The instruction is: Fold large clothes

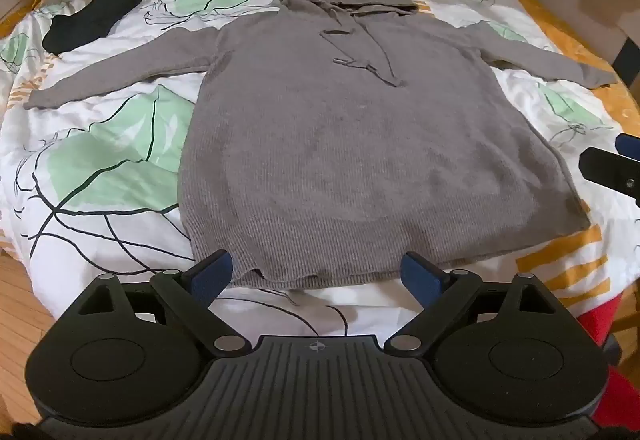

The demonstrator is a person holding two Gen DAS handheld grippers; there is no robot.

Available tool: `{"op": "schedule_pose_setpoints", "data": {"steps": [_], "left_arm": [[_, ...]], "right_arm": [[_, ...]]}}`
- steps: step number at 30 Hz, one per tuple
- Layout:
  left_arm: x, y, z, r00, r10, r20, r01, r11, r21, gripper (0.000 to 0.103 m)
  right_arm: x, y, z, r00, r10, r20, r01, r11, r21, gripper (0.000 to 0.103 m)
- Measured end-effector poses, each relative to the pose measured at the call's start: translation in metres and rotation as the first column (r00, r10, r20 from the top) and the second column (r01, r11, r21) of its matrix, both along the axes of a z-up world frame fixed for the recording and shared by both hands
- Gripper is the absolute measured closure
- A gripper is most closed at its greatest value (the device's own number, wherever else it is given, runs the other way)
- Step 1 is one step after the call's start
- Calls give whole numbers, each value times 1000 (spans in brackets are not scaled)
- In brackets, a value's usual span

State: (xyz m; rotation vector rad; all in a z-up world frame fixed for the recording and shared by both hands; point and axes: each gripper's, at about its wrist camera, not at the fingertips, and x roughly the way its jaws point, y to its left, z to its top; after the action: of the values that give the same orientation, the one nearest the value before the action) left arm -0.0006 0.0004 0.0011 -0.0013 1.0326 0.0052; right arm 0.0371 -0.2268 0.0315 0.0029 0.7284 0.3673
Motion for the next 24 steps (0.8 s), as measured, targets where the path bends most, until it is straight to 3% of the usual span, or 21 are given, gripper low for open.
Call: {"op": "schedule_pose_setpoints", "data": {"steps": [2, 3, 14, 24], "left_arm": [[-4, 1, 1, 1000, 5, 24, -5, 1000, 11, 11], [2, 1, 1, 1000, 11, -13, -10, 1000, 20, 11], [-1, 13, 10, 995, 65, 74, -69, 996, 55, 11], [0, 9, 9, 996, 59, 60, -62, 996, 59, 11]], "right_arm": [[0, 0, 0, 1000, 1, -2, -1, 1000, -1, 1], [0, 0, 0, 1000, 1, -3, -1, 1000, -1, 1], [4, -3, 3, 1000, 14, -15, -14, 1000, -5, 1], [4, 0, -2, 1000, 8, -16, -8, 1000, -1, 1]]}}
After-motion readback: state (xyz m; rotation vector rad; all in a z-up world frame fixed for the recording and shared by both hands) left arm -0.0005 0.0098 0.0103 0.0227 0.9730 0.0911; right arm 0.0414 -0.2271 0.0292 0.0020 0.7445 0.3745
